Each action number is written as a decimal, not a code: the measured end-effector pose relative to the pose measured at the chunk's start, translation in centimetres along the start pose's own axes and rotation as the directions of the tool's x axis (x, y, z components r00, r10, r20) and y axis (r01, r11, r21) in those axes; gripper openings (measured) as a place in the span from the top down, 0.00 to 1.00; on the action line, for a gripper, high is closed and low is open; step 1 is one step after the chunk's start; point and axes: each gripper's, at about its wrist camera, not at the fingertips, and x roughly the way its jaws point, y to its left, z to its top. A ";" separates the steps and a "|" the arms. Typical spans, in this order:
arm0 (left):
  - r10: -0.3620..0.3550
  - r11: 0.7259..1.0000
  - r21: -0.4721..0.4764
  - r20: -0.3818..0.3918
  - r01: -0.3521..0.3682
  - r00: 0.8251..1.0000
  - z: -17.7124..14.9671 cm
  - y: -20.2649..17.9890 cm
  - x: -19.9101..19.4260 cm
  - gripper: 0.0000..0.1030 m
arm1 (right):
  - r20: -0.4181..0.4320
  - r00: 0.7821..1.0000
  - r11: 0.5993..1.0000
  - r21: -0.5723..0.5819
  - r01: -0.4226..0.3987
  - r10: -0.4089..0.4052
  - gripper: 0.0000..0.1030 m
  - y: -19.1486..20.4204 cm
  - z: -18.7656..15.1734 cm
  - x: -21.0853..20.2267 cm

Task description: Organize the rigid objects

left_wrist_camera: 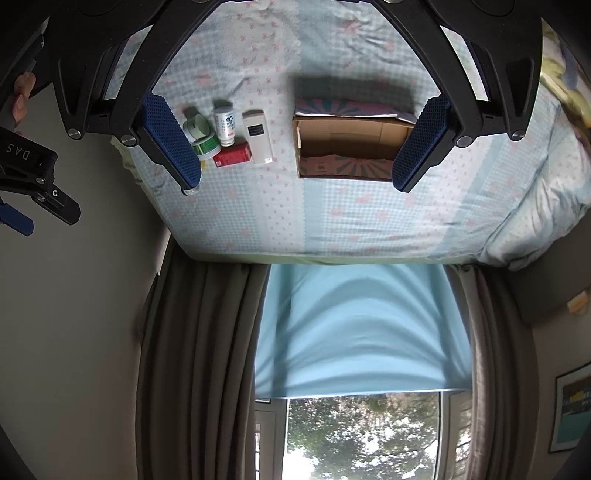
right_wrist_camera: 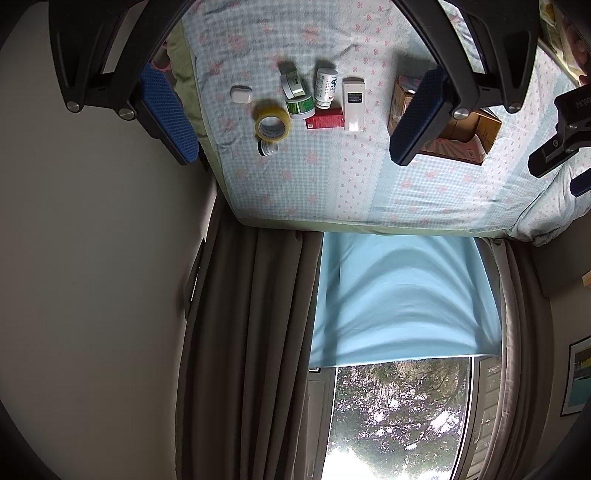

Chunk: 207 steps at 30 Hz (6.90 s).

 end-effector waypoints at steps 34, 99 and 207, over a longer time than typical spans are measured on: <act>-0.017 0.987 0.152 -0.196 0.048 0.981 0.6 1.1 9.8 0.00 | -0.180 0.979 0.995 0.030 0.099 -0.092 0.00 -2.3 -2.5 3.7; -0.027 0.660 0.347 -0.876 0.666 0.482 -19.9 -21.8 56.9 0.55 | -0.838 0.486 0.919 0.045 -0.392 0.249 0.34 -2.3 -18.3 47.6; 0.018 0.976 0.144 -0.798 0.162 0.602 -21.8 18.5 35.9 0.03 | -0.927 0.372 0.937 -0.083 -0.339 0.053 0.25 29.9 -25.2 40.0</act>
